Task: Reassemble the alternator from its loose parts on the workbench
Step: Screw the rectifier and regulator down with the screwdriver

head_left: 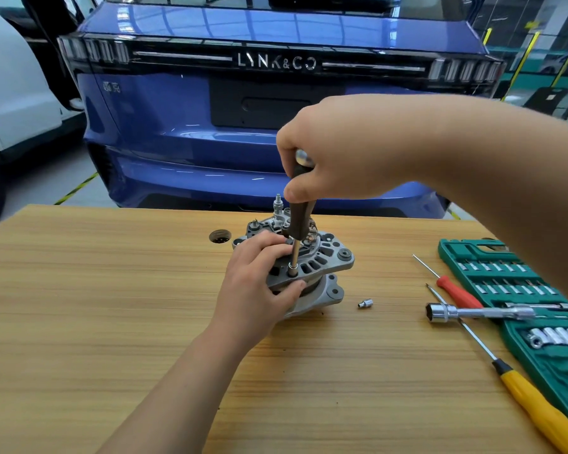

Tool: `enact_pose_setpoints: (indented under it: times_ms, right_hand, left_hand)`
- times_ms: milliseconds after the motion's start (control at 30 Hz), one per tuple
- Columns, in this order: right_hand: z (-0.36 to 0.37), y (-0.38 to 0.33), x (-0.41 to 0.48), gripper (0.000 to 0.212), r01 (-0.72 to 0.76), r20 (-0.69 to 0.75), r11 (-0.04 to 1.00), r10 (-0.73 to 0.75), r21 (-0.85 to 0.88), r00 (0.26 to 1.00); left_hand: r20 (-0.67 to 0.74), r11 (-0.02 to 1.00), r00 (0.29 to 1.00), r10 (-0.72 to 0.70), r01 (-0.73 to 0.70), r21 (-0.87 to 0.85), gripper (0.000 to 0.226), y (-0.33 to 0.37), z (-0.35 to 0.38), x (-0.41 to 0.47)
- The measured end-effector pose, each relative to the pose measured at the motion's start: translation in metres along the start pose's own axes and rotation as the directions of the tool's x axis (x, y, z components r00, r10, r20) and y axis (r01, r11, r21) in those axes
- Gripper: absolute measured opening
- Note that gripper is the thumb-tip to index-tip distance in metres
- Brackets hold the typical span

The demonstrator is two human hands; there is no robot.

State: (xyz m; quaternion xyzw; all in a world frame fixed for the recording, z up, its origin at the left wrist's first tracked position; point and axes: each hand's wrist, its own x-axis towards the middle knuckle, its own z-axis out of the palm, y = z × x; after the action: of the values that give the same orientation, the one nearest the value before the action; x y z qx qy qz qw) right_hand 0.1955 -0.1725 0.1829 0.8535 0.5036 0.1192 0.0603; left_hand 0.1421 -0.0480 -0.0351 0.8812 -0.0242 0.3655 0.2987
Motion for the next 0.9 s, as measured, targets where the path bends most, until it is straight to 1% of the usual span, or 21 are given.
enact_pose_setpoints:
  times_ms: [67,200,267,333,433,533,567,633,733,833,867,900]
  right_hand:
    - [-0.006,0.002,0.001,0.023,0.028,0.069,0.999,-0.031,0.043,0.997]
    - [-0.01,0.004,0.015,0.012,0.068,0.155,0.993,-0.083,0.096,0.984]
    - [-0.012,0.005,0.018,0.011,0.065,0.199,0.99,-0.089,0.121,0.976]
    - [-0.011,0.009,0.018,0.011,0.024,0.205,0.991,-0.05,0.128,0.977]
    - [-0.004,0.007,0.013,0.011,-0.052,0.114,0.984,0.033,0.17,0.993]
    - [0.006,-0.006,0.011,0.028,-0.038,-0.003,0.995,0.038,0.094,0.999]
    - [0.007,-0.011,0.011,0.029,-0.057,-0.015,0.995,0.058,0.083,0.998]
    - [0.006,-0.014,0.015,0.023,-0.116,0.009,0.992,0.115,0.059,0.993]
    - [0.003,-0.017,0.02,0.038,-0.175,0.038,0.983,0.177,-0.046,0.984]
    - [0.006,-0.022,0.018,0.045,-0.163,-0.038,0.984,0.161,-0.073,0.986]
    - [0.008,-0.02,0.019,0.048,-0.13,-0.1,0.988,0.121,-0.088,0.988]
    - [0.009,-0.017,0.019,0.052,-0.043,-0.178,0.99,0.018,-0.135,0.984]
  left_hand:
    - [0.002,1.0,1.0,-0.013,0.013,-0.023,0.044,0.0,0.0,0.001]
    - [0.021,0.99,0.997,-0.068,0.07,-0.125,0.027,0.0,-0.002,0.003]
    - [0.032,0.98,0.996,-0.087,0.092,-0.177,0.023,0.0,-0.003,0.003]
    - [0.033,0.973,0.996,-0.087,0.092,-0.211,0.023,0.0,-0.005,0.003]
    - [0.037,0.978,0.995,-0.095,0.1,-0.184,0.027,0.004,-0.007,0.006]
    - [-0.036,0.978,0.99,-0.133,0.125,-0.167,0.02,0.007,-0.007,0.014]
    - [-0.064,0.983,0.992,-0.113,0.102,-0.154,0.02,0.007,-0.006,0.015]
    - [-0.09,0.991,0.994,-0.056,0.045,-0.124,0.029,0.005,-0.003,0.017]
    - [-0.121,0.997,0.992,-0.029,0.02,-0.081,0.036,0.004,0.002,0.018]
    - [-0.136,0.997,0.991,-0.002,-0.008,-0.074,0.037,0.001,0.006,0.018]
    - [-0.133,0.996,0.991,0.014,-0.024,-0.08,0.036,-0.001,0.005,0.018]
    - [-0.133,0.996,0.991,0.032,-0.043,-0.084,0.036,-0.002,0.005,0.018]
